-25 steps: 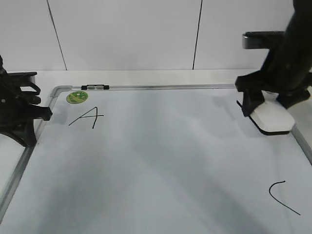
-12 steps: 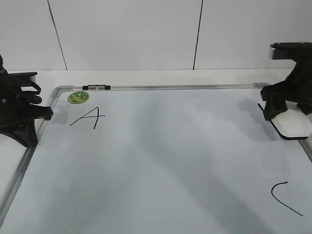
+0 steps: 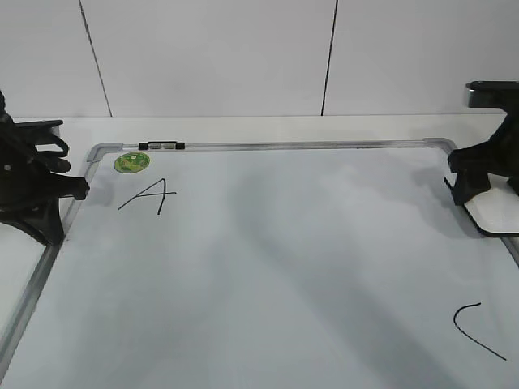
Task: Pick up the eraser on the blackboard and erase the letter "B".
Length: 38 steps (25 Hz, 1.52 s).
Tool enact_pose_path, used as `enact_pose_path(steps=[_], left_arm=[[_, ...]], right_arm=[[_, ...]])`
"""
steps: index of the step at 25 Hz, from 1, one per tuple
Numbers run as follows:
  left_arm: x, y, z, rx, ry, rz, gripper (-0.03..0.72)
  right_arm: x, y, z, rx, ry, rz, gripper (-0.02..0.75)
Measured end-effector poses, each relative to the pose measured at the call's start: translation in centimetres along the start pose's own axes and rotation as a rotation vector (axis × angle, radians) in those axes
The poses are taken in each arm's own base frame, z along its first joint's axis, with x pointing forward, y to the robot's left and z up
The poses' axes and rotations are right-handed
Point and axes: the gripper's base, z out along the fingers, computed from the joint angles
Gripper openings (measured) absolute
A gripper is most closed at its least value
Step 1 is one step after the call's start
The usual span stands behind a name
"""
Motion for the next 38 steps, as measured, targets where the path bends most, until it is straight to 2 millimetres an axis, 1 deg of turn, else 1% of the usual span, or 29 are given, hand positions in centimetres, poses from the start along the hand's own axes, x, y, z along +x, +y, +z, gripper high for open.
enact_pose_path(steps=[5,10,12,31,38], left_arm=[[0.0,0.0,0.0,0.003,0.000,-0.002,0.032],[0.0,0.0,0.0,0.003,0.000,-0.002,0.032],[0.0,0.0,0.0,0.005,0.000,-0.003,0.032],[0.0,-0.1,0.0,0.006,0.002,-0.003,0.032],[0.0,-0.1,0.0,0.007,0.004,-0.003,0.032]], right_arm=[[0.0,0.4,0.1,-0.047,-0.001,-0.018,0.550],[0.1,0.5,1.7,-0.055,0.037,-0.018,0.550],[0.1,0.5,1.9,-0.055,0.043,-0.020,0.550],[0.1,0.5,2.0,-0.052,0.044,-0.024,0.551],[0.1,0.5,2.0,-0.052,0.044,-0.024,0.601]])
